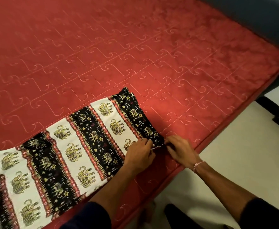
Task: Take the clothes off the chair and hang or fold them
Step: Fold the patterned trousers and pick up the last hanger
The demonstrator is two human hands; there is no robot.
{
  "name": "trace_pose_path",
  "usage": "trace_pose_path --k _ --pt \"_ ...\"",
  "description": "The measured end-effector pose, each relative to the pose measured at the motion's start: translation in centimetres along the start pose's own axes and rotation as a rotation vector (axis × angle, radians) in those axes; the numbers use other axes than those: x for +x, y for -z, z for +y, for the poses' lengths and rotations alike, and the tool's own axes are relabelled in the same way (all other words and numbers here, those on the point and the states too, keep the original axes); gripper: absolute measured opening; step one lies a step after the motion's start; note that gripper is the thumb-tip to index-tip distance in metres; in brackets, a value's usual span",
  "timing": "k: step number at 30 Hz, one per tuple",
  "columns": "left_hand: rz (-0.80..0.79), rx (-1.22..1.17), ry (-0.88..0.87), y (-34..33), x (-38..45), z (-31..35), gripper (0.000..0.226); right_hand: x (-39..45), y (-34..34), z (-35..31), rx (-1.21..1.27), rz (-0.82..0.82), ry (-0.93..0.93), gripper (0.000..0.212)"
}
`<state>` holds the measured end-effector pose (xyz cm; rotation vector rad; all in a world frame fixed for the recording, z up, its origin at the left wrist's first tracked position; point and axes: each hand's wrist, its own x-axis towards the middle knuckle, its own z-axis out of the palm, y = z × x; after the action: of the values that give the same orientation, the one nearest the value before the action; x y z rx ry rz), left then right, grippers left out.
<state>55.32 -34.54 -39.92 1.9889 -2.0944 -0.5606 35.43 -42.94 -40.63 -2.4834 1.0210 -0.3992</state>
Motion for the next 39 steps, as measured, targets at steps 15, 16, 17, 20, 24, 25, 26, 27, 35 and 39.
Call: trace_pose_path --k 15,16,17,20,24,25,26,27,35,39 --pt "-0.029 0.034 0.16 0.0 1.3 1.7 0.028 5.2 -0.8 -3.1 0.228 -0.027 -0.755 0.018" --pt "-0.01 0.008 0.169 0.0 1.4 1.6 0.026 5.2 -0.6 -3.2 0.233 -0.023 -0.759 0.016" --pt "0.008 -0.027 0.179 0.1 1.4 1.5 0.023 5.1 -0.5 -3.2 0.244 -0.02 -0.765 0.014" --pt "0.044 -0.174 0.196 0.0 1.4 0.9 0.016 4.8 0.3 -3.1 0.263 -0.039 -0.738 0.011" --pt "0.074 -0.314 0.154 0.3 1.1 0.4 0.014 4.0 0.9 -2.8 0.505 -0.058 -0.78 0.011" --pt "0.086 -0.337 0.143 0.4 1.0 0.4 0.013 3.8 1.0 -2.7 0.506 -0.046 -0.782 0.011" --pt "0.093 -0.354 0.134 0.5 1.0 0.4 0.011 3.6 1.1 -2.7 0.49 -0.029 -0.782 0.011" --pt "0.093 -0.366 0.123 0.6 0.9 0.4 0.009 3.4 1.2 -2.6 0.478 -0.005 -0.784 0.012" --pt "0.092 -0.371 0.122 0.8 -0.5 -0.1 0.008 2.9 2.0 -3.4 0.236 0.055 -0.726 0.017" --pt "0.106 -0.223 0.098 0.6 -1.9 -1.6 0.016 3.6 2.3 -3.1 0.437 0.005 -0.858 0.007"
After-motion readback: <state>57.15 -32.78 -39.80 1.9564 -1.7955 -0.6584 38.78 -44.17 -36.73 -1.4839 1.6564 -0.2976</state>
